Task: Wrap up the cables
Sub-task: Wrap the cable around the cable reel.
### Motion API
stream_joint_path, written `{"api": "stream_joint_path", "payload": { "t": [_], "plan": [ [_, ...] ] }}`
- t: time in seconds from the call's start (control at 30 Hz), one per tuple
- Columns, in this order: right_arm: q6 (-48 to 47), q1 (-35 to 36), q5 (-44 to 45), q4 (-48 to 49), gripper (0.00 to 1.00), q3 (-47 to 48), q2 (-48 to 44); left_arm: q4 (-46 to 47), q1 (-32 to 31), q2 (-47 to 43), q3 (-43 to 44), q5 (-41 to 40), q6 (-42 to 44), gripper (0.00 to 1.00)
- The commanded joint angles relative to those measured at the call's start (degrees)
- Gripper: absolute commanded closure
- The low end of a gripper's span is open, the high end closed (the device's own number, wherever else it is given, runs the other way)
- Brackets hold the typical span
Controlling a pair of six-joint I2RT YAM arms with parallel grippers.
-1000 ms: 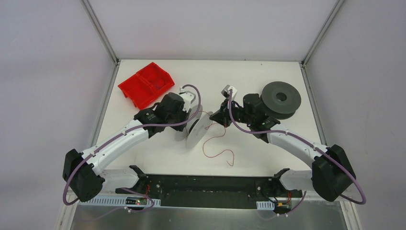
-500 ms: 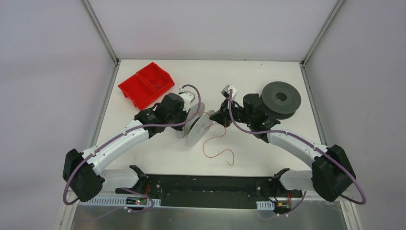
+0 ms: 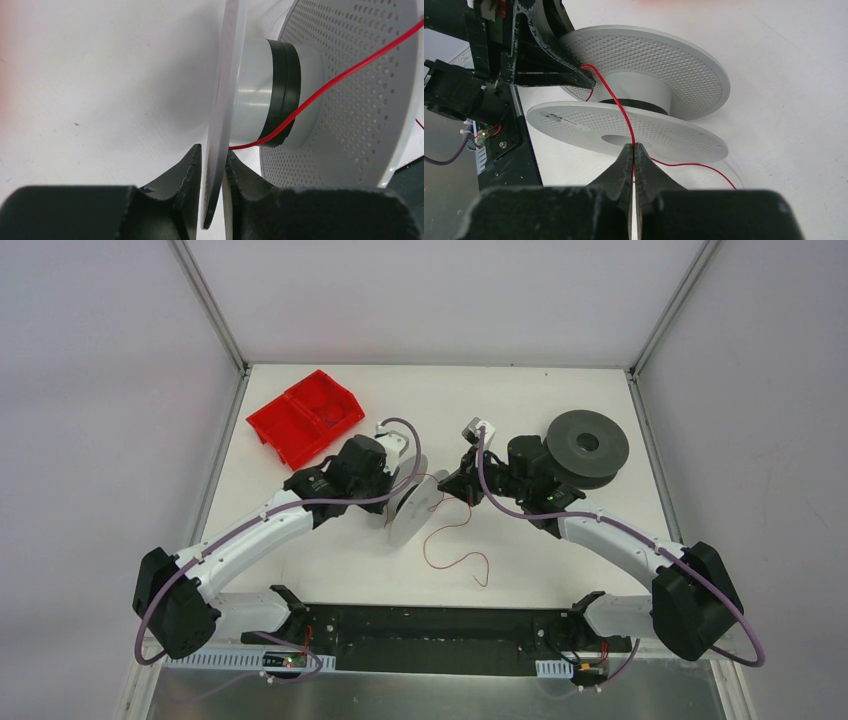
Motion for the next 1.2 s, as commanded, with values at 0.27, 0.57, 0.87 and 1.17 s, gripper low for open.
{"api": "stream_joint_path", "payload": {
  "t": [0.27,0.57,0.87,1.17],
  "plan": [
    [-0.8,-0.1,-2.3,-0.2,1.00,0.2,-1.8,2.2,0.6,2.2,0.7,1.0,-1.3,1.00],
    [0.4,0.1,-2.8,-0.3,0.91,0.0,-1.3,2.9,0.6,0.9,0.6,-0.9,-1.9,1.00],
    [1.5,0.1,3.7,2.0,0.47,-4.8,-7.6,0.6,2.2,-5.7,1.2,-3.6,-2.1,1.00],
    [-2.5,0.0,4.6,14.3,0.28,-12.4,-7.3,-6.1,3.6,-12.9,6.7,-2.2,-3.7,1.00]
  ]
}}
